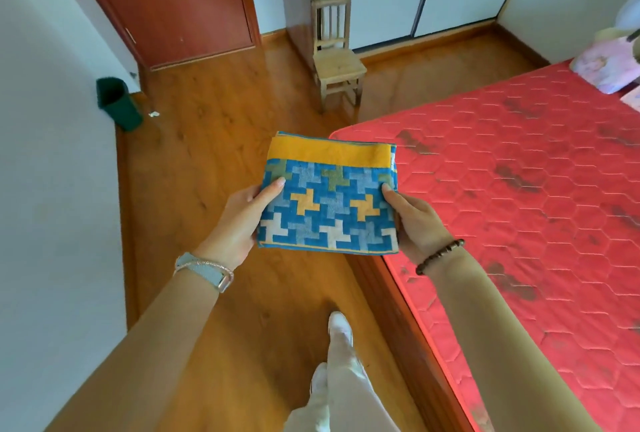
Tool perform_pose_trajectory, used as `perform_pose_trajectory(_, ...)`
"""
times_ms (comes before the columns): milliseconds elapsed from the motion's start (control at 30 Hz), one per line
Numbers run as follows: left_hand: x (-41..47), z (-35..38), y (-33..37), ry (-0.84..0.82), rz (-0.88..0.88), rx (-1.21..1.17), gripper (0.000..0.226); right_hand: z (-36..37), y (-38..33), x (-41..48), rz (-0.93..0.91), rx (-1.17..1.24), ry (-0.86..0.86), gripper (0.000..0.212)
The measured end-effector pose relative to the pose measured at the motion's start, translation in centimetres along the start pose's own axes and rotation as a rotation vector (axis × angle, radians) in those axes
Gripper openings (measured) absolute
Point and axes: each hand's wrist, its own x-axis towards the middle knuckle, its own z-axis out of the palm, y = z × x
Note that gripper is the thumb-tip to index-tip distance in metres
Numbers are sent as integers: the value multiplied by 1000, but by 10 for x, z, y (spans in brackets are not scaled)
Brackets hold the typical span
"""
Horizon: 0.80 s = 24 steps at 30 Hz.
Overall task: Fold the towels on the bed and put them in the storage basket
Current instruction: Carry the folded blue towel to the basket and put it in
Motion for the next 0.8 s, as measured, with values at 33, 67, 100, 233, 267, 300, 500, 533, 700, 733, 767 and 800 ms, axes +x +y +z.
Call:
perform_pose_trajectory(33,2,-8,3,23,-3,-14,34,9,-2,8,8,-5,-26,26)
perform_pose_trajectory(67,6,-16,6,44,-4,-26,34,19,-5,17,15,-11,-49,26)
perform_pose_trajectory(100,9,-23,9,64,-4,-37,34,29,-8,25,23,-18,-68,26)
perform_pose_trajectory(233,27,-49,24,134,2,-44,33,62,-19,63,53,-38,-147,25)
perform_pose_trajectory(267,32,-54,28,151,4,-40,32,70,-23,72,60,-41,-167,25)
perform_pose_trajectory(300,38,-58,32,167,6,-42,31,76,-28,83,68,-43,-194,25)
perform_pose_trajectory(500,85,-66,56,229,-4,-102,28,100,-59,143,78,-72,-264,24)
perform_pose_trajectory(533,93,-66,59,238,-8,-113,28,102,-64,151,85,-68,-266,24)
perform_pose_trajectory(700,133,-68,79,266,-10,-172,24,114,-90,193,125,-60,-298,25)
perform_pose_trajectory(733,138,-68,83,272,-6,-180,23,116,-94,200,127,-68,-302,25)
perform_pose_trajectory(767,145,-69,86,275,-4,-186,23,119,-99,207,130,-76,-304,26)
perform_pose_trajectory(800,151,-70,90,272,-4,-189,24,122,-103,213,135,-79,-304,28)
